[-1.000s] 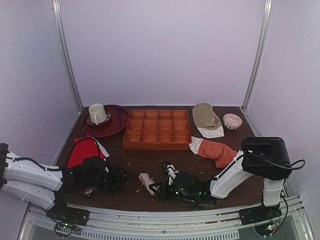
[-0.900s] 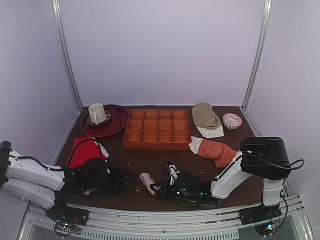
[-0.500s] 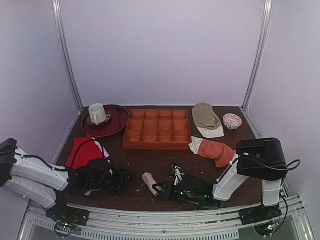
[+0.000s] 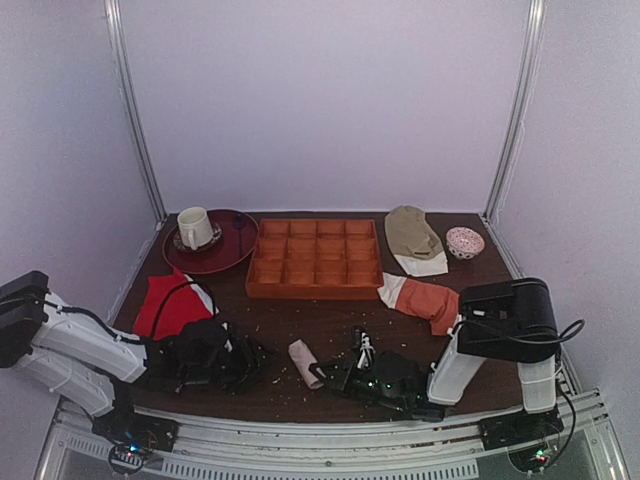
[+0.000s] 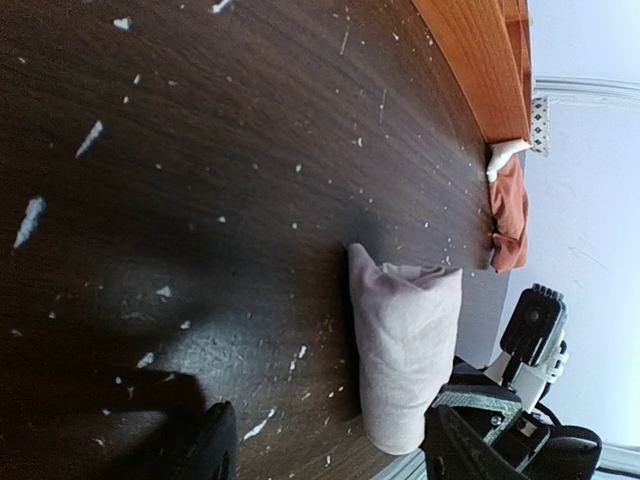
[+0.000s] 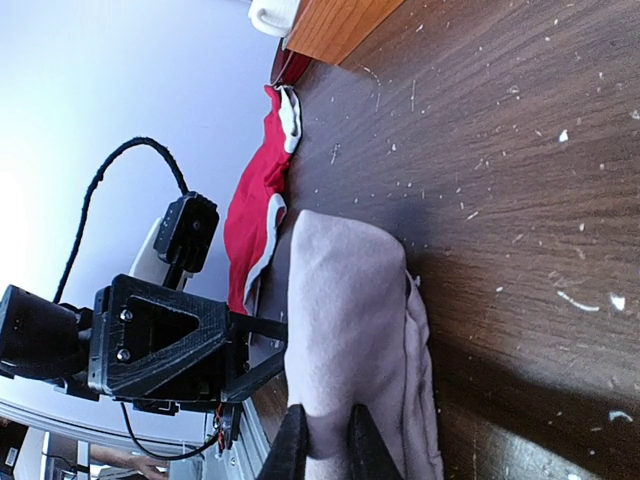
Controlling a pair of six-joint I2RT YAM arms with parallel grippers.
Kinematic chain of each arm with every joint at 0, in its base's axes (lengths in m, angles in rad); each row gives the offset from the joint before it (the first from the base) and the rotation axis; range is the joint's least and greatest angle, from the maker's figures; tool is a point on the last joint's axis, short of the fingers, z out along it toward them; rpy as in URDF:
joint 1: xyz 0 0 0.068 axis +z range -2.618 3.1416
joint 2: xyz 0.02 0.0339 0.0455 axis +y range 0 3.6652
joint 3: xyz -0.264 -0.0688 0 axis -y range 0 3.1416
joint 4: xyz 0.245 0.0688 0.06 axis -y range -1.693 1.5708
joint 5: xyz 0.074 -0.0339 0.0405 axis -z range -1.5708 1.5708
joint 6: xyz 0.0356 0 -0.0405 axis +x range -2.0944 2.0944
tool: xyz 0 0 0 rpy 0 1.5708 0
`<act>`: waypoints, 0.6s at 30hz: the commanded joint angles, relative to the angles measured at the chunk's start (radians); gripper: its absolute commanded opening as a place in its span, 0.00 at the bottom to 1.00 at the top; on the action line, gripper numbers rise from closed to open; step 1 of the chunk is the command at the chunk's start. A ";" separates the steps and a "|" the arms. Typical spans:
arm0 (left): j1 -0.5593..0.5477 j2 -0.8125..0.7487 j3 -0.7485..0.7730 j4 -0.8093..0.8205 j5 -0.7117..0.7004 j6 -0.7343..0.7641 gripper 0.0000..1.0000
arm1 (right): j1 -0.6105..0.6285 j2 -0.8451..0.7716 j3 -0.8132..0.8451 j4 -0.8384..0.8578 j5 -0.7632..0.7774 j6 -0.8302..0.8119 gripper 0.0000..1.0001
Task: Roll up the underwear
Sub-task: Roll the underwear at the center of the board, then pick up the underwear from the center of the board.
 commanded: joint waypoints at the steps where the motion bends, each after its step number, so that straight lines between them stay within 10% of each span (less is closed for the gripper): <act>1: -0.011 0.056 0.036 0.119 0.030 0.005 0.66 | 0.009 0.061 -0.002 -0.393 -0.035 -0.024 0.00; 18: -0.062 0.301 0.117 0.313 0.049 -0.057 0.67 | 0.011 0.024 0.002 -0.496 -0.074 -0.044 0.00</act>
